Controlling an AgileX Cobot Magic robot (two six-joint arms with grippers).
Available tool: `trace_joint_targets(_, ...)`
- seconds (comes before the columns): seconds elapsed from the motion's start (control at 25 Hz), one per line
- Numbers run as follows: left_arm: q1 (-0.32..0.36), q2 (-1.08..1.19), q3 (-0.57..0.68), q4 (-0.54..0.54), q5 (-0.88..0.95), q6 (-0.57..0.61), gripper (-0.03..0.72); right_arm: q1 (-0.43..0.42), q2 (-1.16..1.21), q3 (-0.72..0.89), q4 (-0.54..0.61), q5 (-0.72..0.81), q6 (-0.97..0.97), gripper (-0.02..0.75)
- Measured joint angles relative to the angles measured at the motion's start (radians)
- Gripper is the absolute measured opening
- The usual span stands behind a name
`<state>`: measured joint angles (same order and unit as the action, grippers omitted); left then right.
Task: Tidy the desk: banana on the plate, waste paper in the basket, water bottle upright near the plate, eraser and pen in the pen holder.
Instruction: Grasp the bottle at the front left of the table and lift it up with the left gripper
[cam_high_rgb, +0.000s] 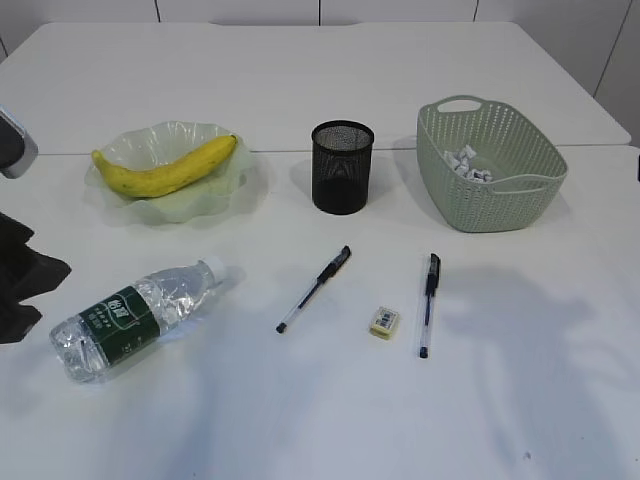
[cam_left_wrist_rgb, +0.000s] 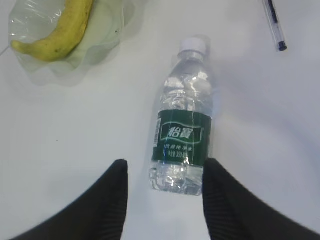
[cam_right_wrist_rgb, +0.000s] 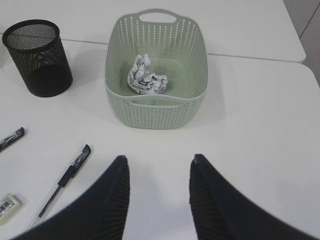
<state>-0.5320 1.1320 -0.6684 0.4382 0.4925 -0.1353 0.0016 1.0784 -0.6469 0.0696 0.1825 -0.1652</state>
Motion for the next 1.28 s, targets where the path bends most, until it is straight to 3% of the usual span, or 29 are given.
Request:
trace_joint_targets(0.24, 0.0, 0.0, -0.056, -0.055, 0.115, 0.003, 0.341, 0.0, 0.0, 0.0, 0.0, 0.0, 0.0, 0.302)
trace_joint_targets(0.36, 0.0, 0.0, -0.111, -0.124, 0.141, 0.067, 0.341, 0.0, 0.0, 0.0, 0.0, 0.0, 0.0, 0.302)
trace_joint_targets(0.64, 0.015, 0.059, -0.22, -0.352, 0.233, 0.357, 0.341, 0.0, 0.0, 0.0, 0.0, 0.008, 0.0, 0.302)
trace_joint_targets(0.84, 0.105, 0.135, -0.255, -0.538, 0.289, 0.594, 0.34, 0.0, 0.0, 0.0, 0.0, 0.009, 0.0, 0.302)
trace_joint_targets(1.04, 0.195, 0.18, -0.281, -0.647, 0.305, 0.721, 0.34, 0.0, 0.0, 0.0, -0.002, 0.011, 0.002, 0.302)
trace_joint_targets(1.28, 0.215, 0.268, -0.337, -0.742, 0.335, 0.859, 0.34, 0.0, 0.0, 0.0, -0.002, 0.011, 0.002, 0.302)
